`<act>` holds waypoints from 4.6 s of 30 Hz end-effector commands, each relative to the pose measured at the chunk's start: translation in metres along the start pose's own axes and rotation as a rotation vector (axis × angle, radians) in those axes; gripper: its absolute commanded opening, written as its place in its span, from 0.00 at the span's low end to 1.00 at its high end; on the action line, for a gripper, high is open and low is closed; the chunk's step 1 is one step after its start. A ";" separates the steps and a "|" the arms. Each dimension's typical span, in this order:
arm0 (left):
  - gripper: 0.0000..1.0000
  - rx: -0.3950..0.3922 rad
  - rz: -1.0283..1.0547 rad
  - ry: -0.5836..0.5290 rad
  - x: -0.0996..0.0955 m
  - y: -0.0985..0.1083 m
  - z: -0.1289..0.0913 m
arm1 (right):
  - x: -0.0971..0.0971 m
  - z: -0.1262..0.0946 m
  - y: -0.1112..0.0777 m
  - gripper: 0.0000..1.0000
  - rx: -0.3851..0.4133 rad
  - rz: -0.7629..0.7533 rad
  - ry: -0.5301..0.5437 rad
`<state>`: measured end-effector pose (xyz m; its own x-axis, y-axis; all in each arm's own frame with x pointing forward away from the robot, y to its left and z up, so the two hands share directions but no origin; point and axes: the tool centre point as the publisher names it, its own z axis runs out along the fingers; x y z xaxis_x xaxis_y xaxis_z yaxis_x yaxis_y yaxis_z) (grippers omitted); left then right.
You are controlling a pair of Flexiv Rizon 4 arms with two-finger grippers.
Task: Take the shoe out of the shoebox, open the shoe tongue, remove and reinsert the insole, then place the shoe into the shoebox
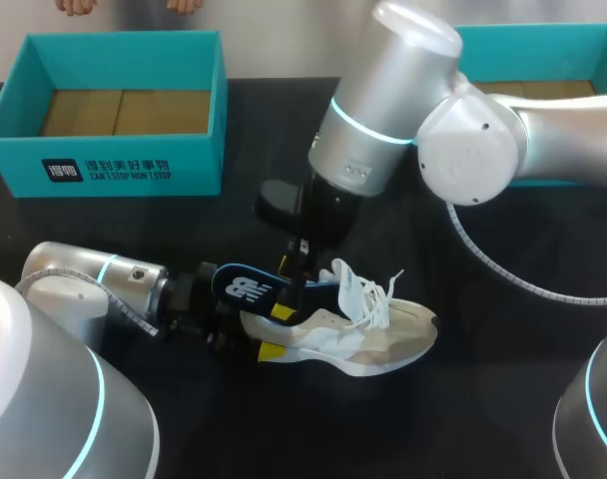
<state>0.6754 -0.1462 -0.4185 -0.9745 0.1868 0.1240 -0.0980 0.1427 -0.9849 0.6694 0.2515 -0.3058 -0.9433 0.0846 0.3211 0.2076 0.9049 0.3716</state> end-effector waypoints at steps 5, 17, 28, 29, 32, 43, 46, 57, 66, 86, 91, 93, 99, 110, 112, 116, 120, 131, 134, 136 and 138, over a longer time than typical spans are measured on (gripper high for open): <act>0.00 0.001 0.000 -0.002 0.001 -0.001 0.000 | -0.003 0.010 -0.002 0.89 -0.035 0.011 0.020; 0.00 0.001 0.000 -0.002 0.001 -0.001 0.000 | 0.002 0.018 -0.003 0.46 -0.049 0.038 0.046; 0.00 0.001 0.000 -0.002 0.001 -0.001 0.000 | -0.003 0.020 -0.001 0.27 -0.052 0.021 0.057; 0.00 0.001 0.000 -0.002 0.001 -0.001 0.000 | -0.004 0.020 -0.001 0.22 -0.052 0.019 0.058; 0.00 0.001 0.000 -0.002 0.001 -0.001 0.000 | -0.005 0.019 0.000 0.02 -0.051 0.015 0.059; 0.00 0.001 0.000 -0.002 0.001 -0.001 0.000 | -0.003 -0.002 0.021 0.00 -0.084 -0.086 0.043; 0.00 0.001 0.000 -0.002 0.001 -0.001 0.000 | -0.002 -0.012 0.033 0.00 -0.092 -0.102 0.038; 0.00 0.001 0.000 -0.002 0.001 -0.001 0.000 | -0.002 -0.033 0.057 0.00 -0.185 -0.155 0.039; 0.00 0.001 0.000 -0.002 0.001 -0.001 0.000 | -0.002 -0.033 0.057 0.00 -0.185 -0.155 0.039; 0.00 0.001 0.000 -0.002 0.001 -0.001 0.000 | 0.018 -0.146 0.100 0.00 -0.519 -0.134 -0.174; 0.00 0.001 0.000 -0.002 0.001 -0.001 0.000 | 0.018 -0.146 0.100 0.00 -0.519 -0.134 -0.174; 0.00 0.001 0.000 -0.002 0.001 -0.001 0.000 | 0.018 -0.146 0.100 0.00 -0.519 -0.134 -0.174; 0.00 0.001 0.000 -0.002 0.001 -0.001 0.000 | 0.023 -0.166 0.101 0.00 -0.589 -0.173 -0.208; 0.00 0.001 0.000 -0.002 0.001 -0.001 0.000 | 0.078 -0.273 0.112 0.00 -0.711 -0.223 -0.165; 0.00 0.001 0.000 -0.002 0.001 -0.001 0.000 | 0.078 -0.273 0.112 0.00 -0.711 -0.223 -0.165; 0.00 0.001 0.000 -0.002 0.001 -0.001 0.000 | 0.078 -0.273 0.112 0.00 -0.711 -0.223 -0.165; 0.00 0.001 0.000 -0.002 0.001 -0.001 0.000 | 0.078 -0.273 0.112 0.00 -0.711 -0.223 -0.165; 0.00 0.001 0.000 -0.002 0.001 -0.001 0.000 | 0.131 -0.289 0.104 0.00 -0.800 -0.192 -0.171; 0.00 0.001 0.000 -0.002 0.001 -0.001 0.000 | 0.146 -0.289 0.101 0.00 -0.783 -0.148 -0.125; 0.00 0.001 0.000 -0.002 0.001 -0.001 0.000 | 0.146 -0.289 0.101 0.00 -0.783 -0.148 -0.125; 0.00 0.001 0.000 -0.002 0.001 -0.001 0.000 | 0.146 -0.289 0.101 0.00 -0.783 -0.148 -0.125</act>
<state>0.6754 -0.1462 -0.4185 -0.9746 0.1867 0.1240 -0.0979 0.1428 -0.9849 0.6335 0.2419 0.0314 -0.9878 0.0679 0.1399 0.1550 0.3622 0.9191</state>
